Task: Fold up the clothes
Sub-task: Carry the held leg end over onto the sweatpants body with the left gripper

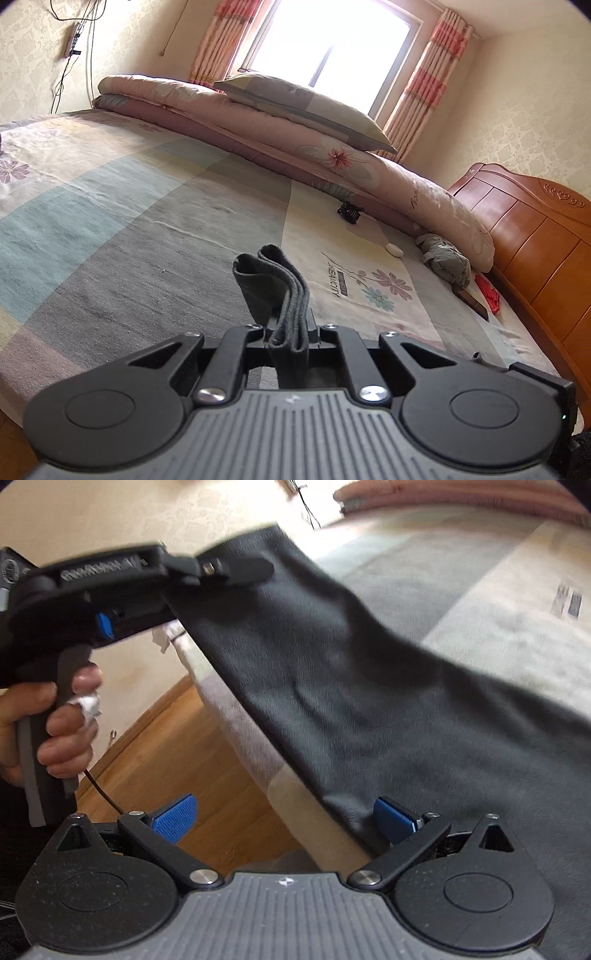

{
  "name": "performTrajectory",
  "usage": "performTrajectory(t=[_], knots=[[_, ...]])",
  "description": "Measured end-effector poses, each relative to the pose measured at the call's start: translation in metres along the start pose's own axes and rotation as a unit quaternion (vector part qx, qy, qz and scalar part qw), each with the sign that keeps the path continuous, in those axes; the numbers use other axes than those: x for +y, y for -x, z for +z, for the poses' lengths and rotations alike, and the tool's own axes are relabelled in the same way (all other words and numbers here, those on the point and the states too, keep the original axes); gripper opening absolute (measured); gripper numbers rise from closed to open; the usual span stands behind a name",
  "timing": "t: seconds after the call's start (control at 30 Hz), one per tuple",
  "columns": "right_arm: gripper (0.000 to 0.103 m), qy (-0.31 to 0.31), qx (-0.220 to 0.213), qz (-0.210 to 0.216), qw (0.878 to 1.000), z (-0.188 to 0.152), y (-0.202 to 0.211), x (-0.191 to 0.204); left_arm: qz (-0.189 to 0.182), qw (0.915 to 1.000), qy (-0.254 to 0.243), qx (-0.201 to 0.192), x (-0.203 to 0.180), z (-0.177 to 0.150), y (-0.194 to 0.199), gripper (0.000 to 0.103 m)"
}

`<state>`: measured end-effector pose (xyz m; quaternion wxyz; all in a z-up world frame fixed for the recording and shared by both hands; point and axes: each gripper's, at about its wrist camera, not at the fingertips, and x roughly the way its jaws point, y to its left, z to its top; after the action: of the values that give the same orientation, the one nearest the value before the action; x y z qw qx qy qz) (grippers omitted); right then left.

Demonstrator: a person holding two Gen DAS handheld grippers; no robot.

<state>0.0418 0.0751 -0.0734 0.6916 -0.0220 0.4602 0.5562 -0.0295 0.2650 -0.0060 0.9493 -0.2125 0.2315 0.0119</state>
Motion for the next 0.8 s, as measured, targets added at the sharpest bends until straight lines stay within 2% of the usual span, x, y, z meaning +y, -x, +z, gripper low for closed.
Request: performTrajectory(t=[0.1,0.13,0.27,0.33,0.47,0.67,0.8], knots=[[0.103,0.008,0.001,0.041,0.999,0.004,0.011,0.003,-0.005,1.0000,-0.004,0.000,0.002,0.000,0.001,0.008],[0.103,0.006,-0.014,0.041,0.999,0.007,0.016,0.002,-0.006,1.0000,-0.005,0.001,0.002,0.000,0.001,0.008],[0.103,-0.067,-0.065,0.054,0.994,0.028,0.033,-0.029,-0.010,0.9999,-0.007,0.001,0.002,-0.001,0.001,0.008],[0.103,-0.132,-0.085,0.081,0.984,0.037,0.036,-0.054,-0.013,0.9999,-0.008,0.001,0.002,-0.001,0.002,0.008],[0.103,-0.243,-0.106,0.143,0.954,0.058,0.026,-0.098,-0.012,0.9999,-0.004,0.006,0.002,-0.001,-0.002,0.007],[0.103,-0.281,-0.066,0.141,0.947,0.086,-0.007,-0.120,-0.011,0.9999,-0.001,0.012,0.002,-0.003,-0.007,0.007],[0.103,-0.271,-0.054,0.106,0.955,0.098,-0.023,-0.121,-0.016,0.9997,0.002,0.018,0.001,-0.003,-0.010,0.007]])
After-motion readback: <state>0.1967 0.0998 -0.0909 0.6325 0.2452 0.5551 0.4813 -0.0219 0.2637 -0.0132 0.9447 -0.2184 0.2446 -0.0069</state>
